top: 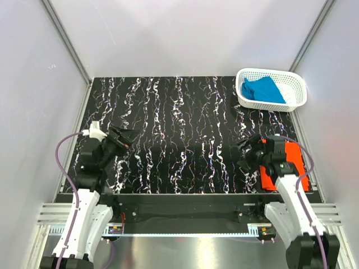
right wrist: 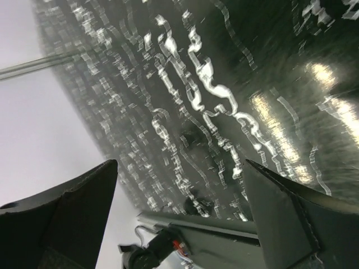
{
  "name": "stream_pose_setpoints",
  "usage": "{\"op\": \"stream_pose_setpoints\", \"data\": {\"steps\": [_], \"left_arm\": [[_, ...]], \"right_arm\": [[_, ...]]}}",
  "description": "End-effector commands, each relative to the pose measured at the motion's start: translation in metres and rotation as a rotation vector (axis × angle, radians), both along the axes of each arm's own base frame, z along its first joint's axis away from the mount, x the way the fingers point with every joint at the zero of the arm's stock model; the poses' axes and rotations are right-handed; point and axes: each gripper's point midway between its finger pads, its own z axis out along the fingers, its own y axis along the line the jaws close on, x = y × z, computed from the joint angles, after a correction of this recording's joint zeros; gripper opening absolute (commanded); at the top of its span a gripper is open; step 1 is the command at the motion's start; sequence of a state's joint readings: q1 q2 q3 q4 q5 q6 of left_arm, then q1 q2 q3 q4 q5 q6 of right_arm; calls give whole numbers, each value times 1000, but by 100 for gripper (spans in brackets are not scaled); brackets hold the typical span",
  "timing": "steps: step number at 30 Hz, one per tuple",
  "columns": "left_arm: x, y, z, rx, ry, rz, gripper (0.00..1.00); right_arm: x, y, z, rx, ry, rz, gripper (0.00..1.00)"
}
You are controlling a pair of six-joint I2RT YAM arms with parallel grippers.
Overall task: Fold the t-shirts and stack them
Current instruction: Grab the tshirt from the pile
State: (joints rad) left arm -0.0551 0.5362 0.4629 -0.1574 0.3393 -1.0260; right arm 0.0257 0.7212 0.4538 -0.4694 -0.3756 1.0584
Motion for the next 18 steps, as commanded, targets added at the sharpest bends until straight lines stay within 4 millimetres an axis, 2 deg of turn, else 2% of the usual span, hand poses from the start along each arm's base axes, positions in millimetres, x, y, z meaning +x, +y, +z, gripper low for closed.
{"op": "stream_pose_setpoints", "data": {"steps": [1,2,3,4,5,6,7,8,9,10,11,12,13,14,15,16,17,18], "left_arm": [[-16,-11,-14,-30,175,-69,99],[-19,-15,-13,-43,178,-99,99],[-19,-18,-8,-55,163,-117,99],[-22,-22,-5,-48,138,-162,99],[-22,-23,0,-33,106,-180,99],[-20,-23,12,-7,42,-200,99],[-19,-22,18,57,-13,-218,99],[-18,-21,27,95,-54,-230,99],[-17,-22,47,134,-112,-245,99],[-16,-20,53,210,-163,-268,99],[-15,-19,61,244,-184,-270,99],[-17,-20,76,276,-198,-278,99],[-8,-17,74,341,-189,-273,99],[-6,-18,79,371,-197,-279,99],[-7,-24,92,396,-231,-303,99],[-1,-23,92,440,-241,-306,99],[1,-25,95,456,-249,-313,99],[4,-24,102,471,-266,-302,99]], "right_arm": [[27,-25,19,-188,-37,-17,100],[37,-31,18,-226,-16,-30,100],[53,-35,41,-263,-74,-27,100],[63,-40,47,-290,-80,-41,100],[76,-50,40,-336,-40,-74,100],[87,-54,43,-356,-37,-83,100],[105,-59,63,-379,-80,-92,95],[120,-64,50,-402,-28,-98,92],[140,-77,69,-406,-57,-140,89],[152,-82,71,-407,-51,-153,86],[167,-91,58,-408,-6,-163,84],[179,-97,61,-415,-7,-172,82],[200,-102,84,-431,-62,-179,81],[215,-111,73,-455,-35,-188,81],[236,-115,96,-476,-94,-191,81],[247,-125,99,-508,-98,-214,81],[262,-137,83,-540,-63,-228,81],[281,-144,102,-569,-113,-236,80]]}}
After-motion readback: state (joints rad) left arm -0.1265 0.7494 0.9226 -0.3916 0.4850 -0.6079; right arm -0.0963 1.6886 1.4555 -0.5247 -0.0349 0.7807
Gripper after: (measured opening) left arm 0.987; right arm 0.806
